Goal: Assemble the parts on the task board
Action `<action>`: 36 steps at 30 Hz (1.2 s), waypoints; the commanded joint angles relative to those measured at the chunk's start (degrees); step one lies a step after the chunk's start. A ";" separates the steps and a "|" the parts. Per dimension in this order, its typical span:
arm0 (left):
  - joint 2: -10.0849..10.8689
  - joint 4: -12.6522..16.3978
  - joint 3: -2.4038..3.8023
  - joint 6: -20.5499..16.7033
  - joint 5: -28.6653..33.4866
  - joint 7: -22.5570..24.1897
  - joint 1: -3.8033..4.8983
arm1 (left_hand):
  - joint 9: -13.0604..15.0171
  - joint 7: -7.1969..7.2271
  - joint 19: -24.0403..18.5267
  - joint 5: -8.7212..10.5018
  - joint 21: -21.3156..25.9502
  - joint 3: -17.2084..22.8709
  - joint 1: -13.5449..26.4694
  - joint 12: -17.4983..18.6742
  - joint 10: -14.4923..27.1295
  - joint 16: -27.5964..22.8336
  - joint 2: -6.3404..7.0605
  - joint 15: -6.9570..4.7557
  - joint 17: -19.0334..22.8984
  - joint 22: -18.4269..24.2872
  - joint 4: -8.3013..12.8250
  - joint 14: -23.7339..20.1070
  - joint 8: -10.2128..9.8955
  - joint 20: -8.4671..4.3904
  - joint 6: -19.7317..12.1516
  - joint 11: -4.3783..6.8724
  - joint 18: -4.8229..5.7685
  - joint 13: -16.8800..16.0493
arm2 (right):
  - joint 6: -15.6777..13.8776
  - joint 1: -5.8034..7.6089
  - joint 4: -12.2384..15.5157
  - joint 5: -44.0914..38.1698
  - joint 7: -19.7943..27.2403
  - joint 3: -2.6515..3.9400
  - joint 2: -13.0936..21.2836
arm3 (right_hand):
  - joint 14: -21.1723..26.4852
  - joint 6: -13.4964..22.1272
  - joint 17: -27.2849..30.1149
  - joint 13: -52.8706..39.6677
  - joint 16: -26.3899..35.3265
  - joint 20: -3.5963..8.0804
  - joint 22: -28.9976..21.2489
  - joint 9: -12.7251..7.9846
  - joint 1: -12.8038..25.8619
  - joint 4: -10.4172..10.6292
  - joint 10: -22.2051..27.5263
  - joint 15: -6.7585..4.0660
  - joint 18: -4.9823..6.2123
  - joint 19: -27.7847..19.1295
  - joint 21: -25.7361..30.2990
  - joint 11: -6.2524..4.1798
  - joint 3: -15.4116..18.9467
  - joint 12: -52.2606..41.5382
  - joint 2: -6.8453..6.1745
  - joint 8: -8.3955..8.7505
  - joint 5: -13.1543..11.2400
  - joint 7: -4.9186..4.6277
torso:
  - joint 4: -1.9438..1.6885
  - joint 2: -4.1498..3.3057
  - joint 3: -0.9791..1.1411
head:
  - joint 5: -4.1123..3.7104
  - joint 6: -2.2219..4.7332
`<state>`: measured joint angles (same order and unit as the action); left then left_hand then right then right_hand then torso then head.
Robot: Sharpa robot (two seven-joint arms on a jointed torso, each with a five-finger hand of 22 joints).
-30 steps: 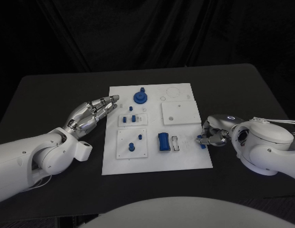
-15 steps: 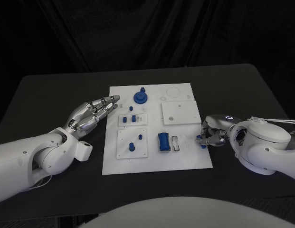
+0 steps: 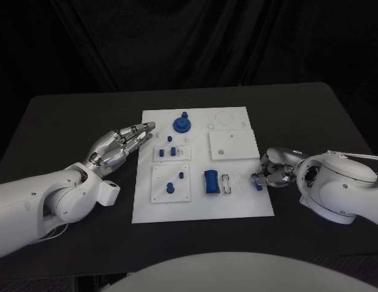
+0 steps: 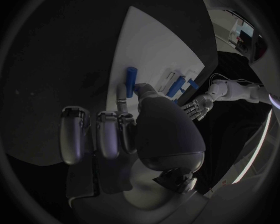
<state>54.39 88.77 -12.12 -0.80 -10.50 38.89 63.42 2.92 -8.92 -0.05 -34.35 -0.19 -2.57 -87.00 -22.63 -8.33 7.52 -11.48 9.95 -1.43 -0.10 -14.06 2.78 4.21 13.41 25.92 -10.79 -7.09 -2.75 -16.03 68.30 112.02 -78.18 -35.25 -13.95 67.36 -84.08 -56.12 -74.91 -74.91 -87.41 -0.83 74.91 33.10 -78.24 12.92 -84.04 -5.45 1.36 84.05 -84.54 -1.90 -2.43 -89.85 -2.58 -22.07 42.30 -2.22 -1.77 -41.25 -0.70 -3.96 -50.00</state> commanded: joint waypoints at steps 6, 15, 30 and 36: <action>-0.07 0.13 0.03 0.83 -0.37 3.09 -0.13 | 0.05 -2.19 0.05 -0.20 0.19 0.35 -0.55 -0.25 0.05 0.26 -0.16 0.37 -0.05 0.10 -0.02 0.05 0.31 0.28 0.39 -0.31 -0.40 -0.06 | -8.19 -0.40 0.76 17.61 7.31 -0.30 0.50 | -4.85 -0.68 -9.25 -15.09 -0.30 -0.03 13.35 0.13 1.15 -1.54 -5.96 -0.15 -0.04 3.87 -0.69 -0.31 -1.38 -0.15 -0.75 -0.62 -0.18 0.34 | -0.01 -0.02 0.02 | 0.33 0.00; -0.21 0.12 0.03 0.96 0.28 2.69 -0.13 | 0.06 -2.23 0.05 -0.21 0.19 0.46 -0.56 -0.31 -0.03 0.36 -0.15 0.42 -0.07 0.10 0.02 0.08 0.33 0.31 0.47 -0.35 -0.37 -0.06 | -10.38 -0.28 1.79 23.86 10.23 -0.27 -0.72 | -4.99 -0.77 -9.87 -15.09 -0.59 0.20 13.52 0.45 2.16 -1.11 -5.96 -0.35 -0.16 4.09 -1.16 -0.52 -1.46 -0.15 -0.64 -0.97 -0.96 0.55 | -0.14 -0.08 -0.01 | 0.13 0.00; -0.24 0.29 0.03 1.36 0.96 3.32 -0.14 | 0.12 -2.25 0.05 -0.38 0.19 0.94 -0.62 -0.73 -0.49 0.71 -0.13 0.67 -0.12 0.10 0.11 0.26 0.48 0.53 1.02 -0.57 -0.33 -0.10 | -11.08 -0.35 -0.42 24.99 11.15 -0.32 -4.69 | -5.02 -0.54 -10.03 -15.09 -0.69 0.33 13.51 0.69 3.18 -0.61 -5.96 -0.44 -0.15 4.09 -1.16 -0.59 -1.62 -0.15 -0.35 -1.11 -2.62 0.60 | -0.04 -0.14 -0.01 | 0.13 0.00; -0.33 0.31 0.03 1.41 0.98 3.40 -0.14 | 0.12 -2.22 0.05 -0.41 0.19 1.00 -0.61 -0.88 -0.60 0.76 -0.12 0.72 -0.13 0.10 0.12 0.28 0.49 0.58 1.04 -0.62 -0.34 -0.12 | -10.51 -0.36 -1.07 23.97 9.95 -0.32 -5.52 | -4.95 -0.28 -9.73 -15.09 -0.60 0.33 13.44 0.87 4.02 -0.24 -5.96 -0.40 -0.11 4.02 -1.03 -0.54 -1.62 -0.15 -0.20 -1.17 -5.67 0.55 | -0.03 0.02 0.04 | 0.16 0.00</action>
<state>54.19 88.95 -12.12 -0.35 -9.71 38.89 63.38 2.98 -9.01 0.16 -34.58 -0.19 -1.93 -87.00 -23.31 -8.82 7.92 -11.48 10.15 -1.49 -0.06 -14.06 2.99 4.46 13.63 26.63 -11.29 -7.09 -2.79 -25.75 68.03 111.05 -53.60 -24.46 -14.28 61.92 -84.08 -56.62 -74.91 -74.94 -87.90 -0.83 74.91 33.99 -74.99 12.35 -83.88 -5.46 1.35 84.05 -85.45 -2.07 -4.12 -89.85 -2.79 -22.86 36.97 -1.79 -1.80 -41.33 -0.70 -3.80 -50.00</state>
